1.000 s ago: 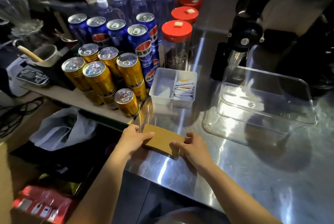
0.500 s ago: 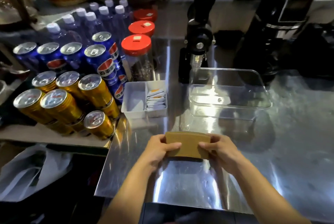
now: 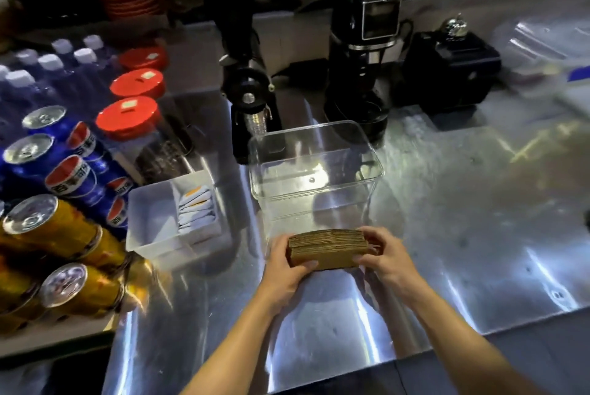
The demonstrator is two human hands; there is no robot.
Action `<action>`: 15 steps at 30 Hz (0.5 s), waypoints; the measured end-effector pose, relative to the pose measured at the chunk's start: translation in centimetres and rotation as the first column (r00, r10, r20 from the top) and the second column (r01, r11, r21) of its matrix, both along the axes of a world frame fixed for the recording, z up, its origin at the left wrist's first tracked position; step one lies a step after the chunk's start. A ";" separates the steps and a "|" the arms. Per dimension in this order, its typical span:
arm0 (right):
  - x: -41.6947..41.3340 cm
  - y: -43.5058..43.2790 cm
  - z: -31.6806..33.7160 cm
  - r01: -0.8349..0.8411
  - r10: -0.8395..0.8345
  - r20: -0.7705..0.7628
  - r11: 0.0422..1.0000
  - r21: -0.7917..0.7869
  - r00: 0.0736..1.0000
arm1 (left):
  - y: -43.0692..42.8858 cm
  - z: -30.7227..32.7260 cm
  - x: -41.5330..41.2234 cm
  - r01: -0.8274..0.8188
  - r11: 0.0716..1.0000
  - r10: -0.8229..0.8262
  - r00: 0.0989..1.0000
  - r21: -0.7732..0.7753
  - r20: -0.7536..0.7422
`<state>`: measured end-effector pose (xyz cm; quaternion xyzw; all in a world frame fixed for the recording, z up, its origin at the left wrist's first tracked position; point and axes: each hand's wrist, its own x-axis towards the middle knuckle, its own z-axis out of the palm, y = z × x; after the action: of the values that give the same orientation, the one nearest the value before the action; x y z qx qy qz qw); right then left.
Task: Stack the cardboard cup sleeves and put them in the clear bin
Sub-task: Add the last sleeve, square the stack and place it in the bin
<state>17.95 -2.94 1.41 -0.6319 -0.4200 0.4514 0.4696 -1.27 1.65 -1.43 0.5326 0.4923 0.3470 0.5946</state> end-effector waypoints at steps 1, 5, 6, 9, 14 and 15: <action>-0.1 -0.1 -0.5 0.005 -0.005 0.002 1.000 0.006 1.000 | -0.2 -0.1 0.0 0.027 0.999 -0.027 0.999 -0.017 0.035; -1.0 -0.5 -2.0 -0.046 0.046 -0.131 0.999 -0.001 0.990 | -0.5 -0.2 0.3 0.088 0.982 -0.036 0.956 -0.167 0.291; -1.5 -0.4 -2.2 -0.043 0.042 -0.190 0.999 -0.001 0.981 | -0.6 -0.2 0.5 0.070 0.979 -0.002 0.943 -0.192 0.333; -3.0 0.1 -2.2 0.098 -0.098 -0.273 0.995 -0.010 0.957 | -0.8 -0.1 1.4 -0.030 0.973 0.121 0.911 -0.230 0.394; -4.1 1.2 -1.7 0.221 -0.205 -0.304 0.975 0.020 0.930 | -0.4 0.0 2.3 -0.282 0.949 0.312 0.906 -0.142 0.285; -4.1 1.4 -1.6 0.223 -0.203 -0.335 0.975 0.021 0.920 | -0.3 0.0 2.3 -0.317 0.942 0.335 0.902 -0.111 0.272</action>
<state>13.83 -1.53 -0.19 -0.5751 -0.2772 0.4844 0.5982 1.07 1.34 -1.42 0.3673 0.4938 0.4991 0.6101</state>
